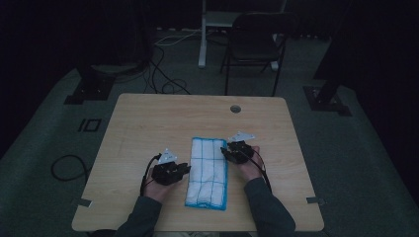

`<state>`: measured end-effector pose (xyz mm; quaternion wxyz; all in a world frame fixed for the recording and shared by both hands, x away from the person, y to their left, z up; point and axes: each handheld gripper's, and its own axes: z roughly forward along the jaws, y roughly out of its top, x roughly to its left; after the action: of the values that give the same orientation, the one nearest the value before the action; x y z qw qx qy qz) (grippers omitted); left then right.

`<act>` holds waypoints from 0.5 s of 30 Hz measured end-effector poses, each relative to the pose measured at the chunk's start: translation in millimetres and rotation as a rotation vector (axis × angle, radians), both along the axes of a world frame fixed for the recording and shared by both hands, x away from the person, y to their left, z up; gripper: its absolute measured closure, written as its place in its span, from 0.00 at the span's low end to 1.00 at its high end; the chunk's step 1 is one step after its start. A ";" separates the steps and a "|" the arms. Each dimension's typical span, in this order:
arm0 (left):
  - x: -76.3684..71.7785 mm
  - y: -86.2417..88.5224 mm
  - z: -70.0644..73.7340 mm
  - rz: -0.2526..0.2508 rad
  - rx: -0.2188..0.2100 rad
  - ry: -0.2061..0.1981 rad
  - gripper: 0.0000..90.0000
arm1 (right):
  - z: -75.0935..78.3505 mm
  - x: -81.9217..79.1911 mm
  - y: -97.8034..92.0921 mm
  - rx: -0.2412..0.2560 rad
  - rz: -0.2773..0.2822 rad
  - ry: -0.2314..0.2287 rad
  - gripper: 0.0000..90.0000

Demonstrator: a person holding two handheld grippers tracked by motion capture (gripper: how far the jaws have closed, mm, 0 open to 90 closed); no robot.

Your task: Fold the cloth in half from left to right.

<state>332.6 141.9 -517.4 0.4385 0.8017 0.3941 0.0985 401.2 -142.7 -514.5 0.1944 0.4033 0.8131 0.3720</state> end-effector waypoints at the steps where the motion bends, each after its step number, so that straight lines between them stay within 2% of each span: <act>1: 1.8 0.0 -0.4 0.001 0.002 0.000 0.84 | -0.6 -0.2 0.0 0.001 0.000 0.001 0.70; 9: 18.0 1.8 -3.4 0.023 0.010 -0.001 0.82 | -2.7 -1.2 -0.8 0.004 -0.002 0.009 0.69; 15: 30.5 3.9 -4.4 0.053 0.010 0.015 0.79 | -4.4 -0.4 -1.9 0.007 -0.009 0.016 0.66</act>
<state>363.1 145.9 -521.8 0.4288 0.7939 0.4178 0.1061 400.9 -144.7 -518.9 0.1884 0.4105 0.8116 0.3707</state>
